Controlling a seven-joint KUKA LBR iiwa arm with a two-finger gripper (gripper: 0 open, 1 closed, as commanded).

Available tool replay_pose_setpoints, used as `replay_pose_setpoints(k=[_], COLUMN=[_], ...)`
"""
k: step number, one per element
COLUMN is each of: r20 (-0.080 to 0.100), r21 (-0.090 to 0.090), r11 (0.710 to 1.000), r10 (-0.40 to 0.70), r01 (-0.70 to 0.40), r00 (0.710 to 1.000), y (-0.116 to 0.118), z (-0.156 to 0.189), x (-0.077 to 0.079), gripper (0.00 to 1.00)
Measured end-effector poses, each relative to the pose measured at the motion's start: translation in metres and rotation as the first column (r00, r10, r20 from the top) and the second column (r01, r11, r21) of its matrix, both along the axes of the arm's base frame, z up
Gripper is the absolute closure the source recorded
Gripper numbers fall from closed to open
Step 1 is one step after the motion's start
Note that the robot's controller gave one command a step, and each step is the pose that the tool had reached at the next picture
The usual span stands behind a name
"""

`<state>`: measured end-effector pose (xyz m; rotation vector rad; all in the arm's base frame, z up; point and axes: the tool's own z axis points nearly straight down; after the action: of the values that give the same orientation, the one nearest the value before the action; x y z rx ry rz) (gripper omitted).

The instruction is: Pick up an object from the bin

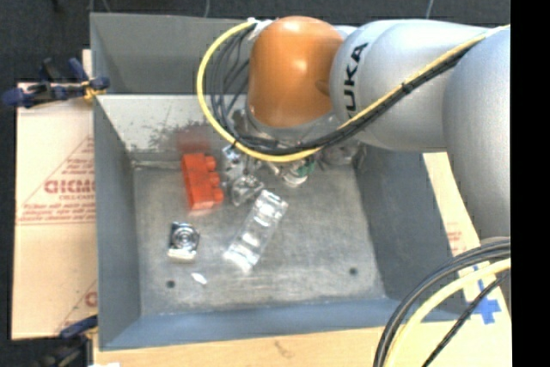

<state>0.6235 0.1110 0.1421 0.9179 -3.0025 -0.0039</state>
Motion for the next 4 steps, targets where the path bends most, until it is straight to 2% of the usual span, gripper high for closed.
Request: replay_pose_setpoints(k=[1,2,3,4], r20=[0.003,0.000,0.004,0.007], r21=[0.000,-0.004,0.004,0.006], r11=[0.988,0.815,0.718,0.706], r10=[-0.156,-0.580,-0.696,-0.709], r01=[0.156,0.580,0.696,0.709], r00=[0.988,0.815,0.718,0.705], y=[0.000,0.014,-0.011,-0.006], z=[-0.034,-0.047,-0.062,-0.008], x=[-0.001,-0.011,-0.047,-0.043], gripper=[1.00,1.00,1.00,1.00])
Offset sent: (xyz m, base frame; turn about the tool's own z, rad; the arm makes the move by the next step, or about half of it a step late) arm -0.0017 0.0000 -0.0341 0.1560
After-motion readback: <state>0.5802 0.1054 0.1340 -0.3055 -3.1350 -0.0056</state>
